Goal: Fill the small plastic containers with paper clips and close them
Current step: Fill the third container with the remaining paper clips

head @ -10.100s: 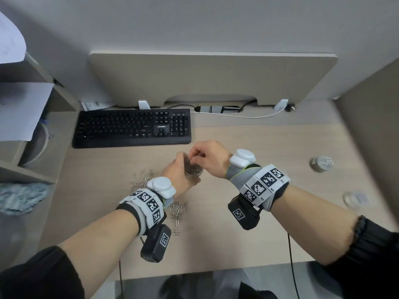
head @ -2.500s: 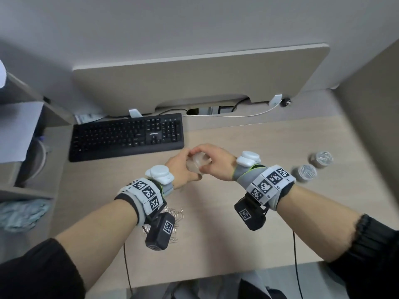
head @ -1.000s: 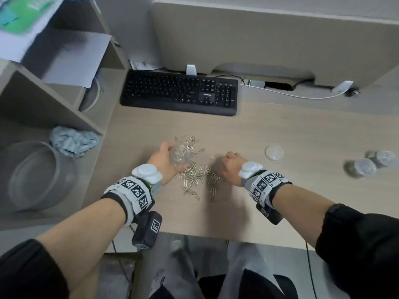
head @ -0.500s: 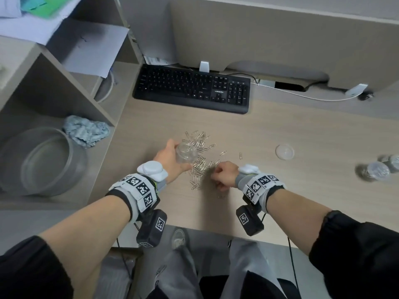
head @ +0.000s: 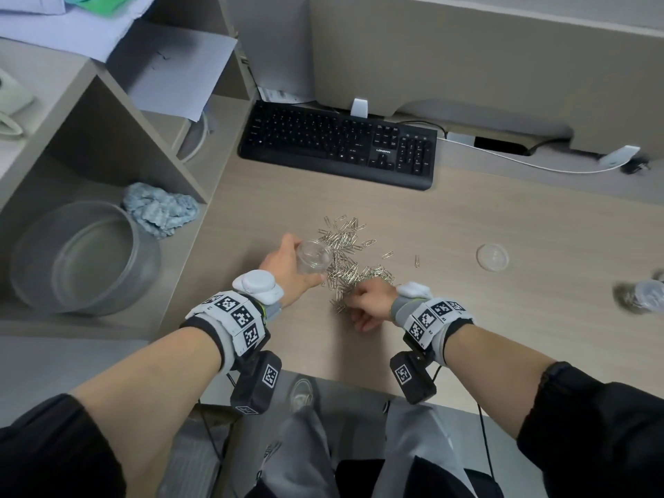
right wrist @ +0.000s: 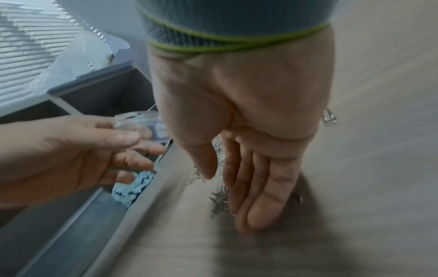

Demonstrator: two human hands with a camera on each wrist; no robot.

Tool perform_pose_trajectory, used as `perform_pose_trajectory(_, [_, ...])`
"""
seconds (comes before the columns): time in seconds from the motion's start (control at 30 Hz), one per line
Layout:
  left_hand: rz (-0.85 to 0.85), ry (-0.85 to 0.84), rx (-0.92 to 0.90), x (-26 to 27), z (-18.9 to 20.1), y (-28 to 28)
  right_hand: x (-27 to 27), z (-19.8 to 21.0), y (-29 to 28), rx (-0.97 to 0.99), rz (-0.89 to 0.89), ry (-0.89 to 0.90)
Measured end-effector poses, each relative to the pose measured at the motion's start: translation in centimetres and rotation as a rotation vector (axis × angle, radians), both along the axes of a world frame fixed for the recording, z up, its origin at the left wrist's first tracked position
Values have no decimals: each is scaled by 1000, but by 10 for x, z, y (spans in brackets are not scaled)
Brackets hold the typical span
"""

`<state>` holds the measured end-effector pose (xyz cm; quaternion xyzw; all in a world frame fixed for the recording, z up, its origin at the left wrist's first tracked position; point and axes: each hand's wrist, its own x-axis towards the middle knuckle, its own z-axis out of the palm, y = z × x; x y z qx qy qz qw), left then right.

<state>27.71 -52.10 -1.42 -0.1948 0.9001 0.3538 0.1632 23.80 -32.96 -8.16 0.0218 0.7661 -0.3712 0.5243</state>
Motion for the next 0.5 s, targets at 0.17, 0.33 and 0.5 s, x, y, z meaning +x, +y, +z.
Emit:
perform_pose_trajectory(0.17, [5, 8, -9, 4, -3, -6, -10, 9, -11, -101, -101, 44])
perform_pose_trajectory(0.33, [8, 9, -5, 6, -2, -9, 8, 1, -20, -106, 29, -89])
perform_pose_trajectory(0.5, [12, -5, -19, 9, -7, -9, -8, 0, -28, -89, -114, 97])
